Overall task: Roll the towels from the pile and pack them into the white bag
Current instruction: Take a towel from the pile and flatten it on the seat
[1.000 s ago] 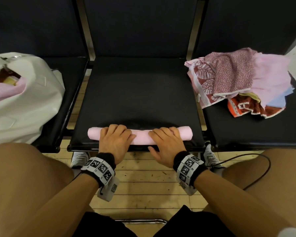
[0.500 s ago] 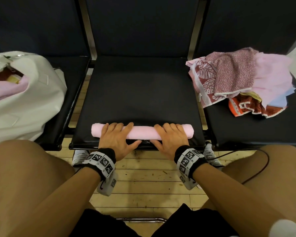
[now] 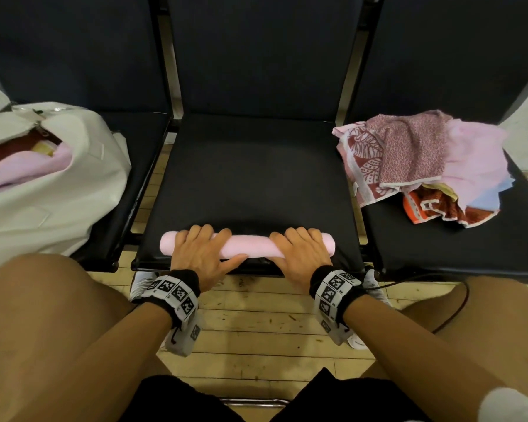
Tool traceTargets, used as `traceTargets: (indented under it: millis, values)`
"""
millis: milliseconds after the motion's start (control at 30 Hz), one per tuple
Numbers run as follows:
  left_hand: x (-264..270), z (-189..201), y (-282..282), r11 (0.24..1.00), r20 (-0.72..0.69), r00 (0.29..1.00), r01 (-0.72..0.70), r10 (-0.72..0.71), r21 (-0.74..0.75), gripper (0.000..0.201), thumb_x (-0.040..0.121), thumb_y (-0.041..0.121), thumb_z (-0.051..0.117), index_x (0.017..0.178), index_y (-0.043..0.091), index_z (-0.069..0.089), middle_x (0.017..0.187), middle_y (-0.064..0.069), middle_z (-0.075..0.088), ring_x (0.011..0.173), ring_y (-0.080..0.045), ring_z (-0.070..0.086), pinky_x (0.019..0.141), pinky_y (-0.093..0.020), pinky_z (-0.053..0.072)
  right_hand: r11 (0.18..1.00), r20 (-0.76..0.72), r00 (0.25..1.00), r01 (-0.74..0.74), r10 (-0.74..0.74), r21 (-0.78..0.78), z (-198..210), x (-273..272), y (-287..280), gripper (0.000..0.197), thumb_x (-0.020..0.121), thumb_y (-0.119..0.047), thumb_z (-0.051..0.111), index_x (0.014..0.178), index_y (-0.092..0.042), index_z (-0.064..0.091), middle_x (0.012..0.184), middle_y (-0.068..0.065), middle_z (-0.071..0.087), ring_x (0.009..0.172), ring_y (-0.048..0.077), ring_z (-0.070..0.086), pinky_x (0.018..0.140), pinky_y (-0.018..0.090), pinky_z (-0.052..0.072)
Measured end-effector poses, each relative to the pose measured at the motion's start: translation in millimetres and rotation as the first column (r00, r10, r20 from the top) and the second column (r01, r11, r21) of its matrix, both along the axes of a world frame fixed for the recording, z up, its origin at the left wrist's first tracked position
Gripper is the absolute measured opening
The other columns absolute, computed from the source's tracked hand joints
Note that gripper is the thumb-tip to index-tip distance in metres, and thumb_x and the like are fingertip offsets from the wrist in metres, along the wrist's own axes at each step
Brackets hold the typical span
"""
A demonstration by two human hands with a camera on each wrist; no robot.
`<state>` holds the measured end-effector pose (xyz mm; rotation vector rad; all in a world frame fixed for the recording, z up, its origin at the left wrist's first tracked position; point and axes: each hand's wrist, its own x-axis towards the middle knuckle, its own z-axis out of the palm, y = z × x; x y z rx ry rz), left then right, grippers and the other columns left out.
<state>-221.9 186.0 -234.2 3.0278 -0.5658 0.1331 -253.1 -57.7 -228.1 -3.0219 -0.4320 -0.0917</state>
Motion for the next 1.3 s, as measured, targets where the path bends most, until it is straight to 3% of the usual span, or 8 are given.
traceTargets:
  millis: [133,367,633,1033,1300]
  values:
    - [13,29,18,0.999,0.040,0.998,-0.049,0.049,-0.016,0.064,0.084,0.078,0.028,0.119,0.032,0.056,0.093,0.003,0.049,0.087,-0.022,0.046,0.084,-0.043,0.037,0.998,0.095,0.995,-0.042,0.038,0.039,32,20,18,0.043,0.091,-0.050,0.037,0.120,-0.025,0.057,0.091,-0.004,0.055,0.082,0.022,0.051,0.083,0.041,0.038]
    - [41,100,69,0.994,0.150,0.983,-0.099,0.103,-0.033,0.066,0.082,0.079,0.027,0.116,0.031,0.056,0.093,-0.001,0.052,0.090,-0.027,0.049,0.082,-0.044,0.035,0.988,0.143,0.978,-0.154,0.151,0.011,105,63,61,0.049,0.090,-0.065,0.035,0.121,-0.030,0.053,0.096,-0.006,0.053,0.085,0.021,0.048,0.085,0.042,0.037]
    - [60,162,137,0.972,0.234,0.944,-0.216,0.231,-0.090,0.068,0.083,0.078,0.026,0.116,0.029,0.060,0.097,-0.004,0.059,0.091,-0.028,0.054,0.082,-0.044,0.037,0.967,0.244,0.935,-0.243,0.256,-0.082,179,111,133,0.045,0.093,-0.063,0.030,0.118,-0.033,0.051,0.093,-0.008,0.052,0.082,0.017,0.048,0.083,0.040,0.037]
    - [84,161,247,0.938,0.221,0.912,-0.331,0.346,-0.102,0.068,0.086,0.079,0.026,0.120,0.028,0.056,0.097,-0.004,0.054,0.088,-0.026,0.050,0.082,-0.046,0.039,0.924,0.298,0.875,-0.365,0.381,-0.110,192,161,251,0.038,0.095,-0.059,0.034,0.111,-0.031,0.054,0.087,-0.007,0.051,0.078,0.020,0.046,0.078,0.040,0.034]
    - [99,137,321,0.854,0.087,0.851,-0.510,0.518,-0.098,0.074,0.083,0.076,0.015,0.132,0.028,0.044,0.114,-0.007,0.049,0.106,-0.030,0.045,0.096,-0.053,0.031,0.893,0.280,0.850,-0.444,0.445,-0.072,173,192,344,0.034,0.092,-0.045,0.042,0.117,-0.026,0.054,0.098,-0.002,0.056,0.087,0.022,0.048,0.084,0.045,0.037]
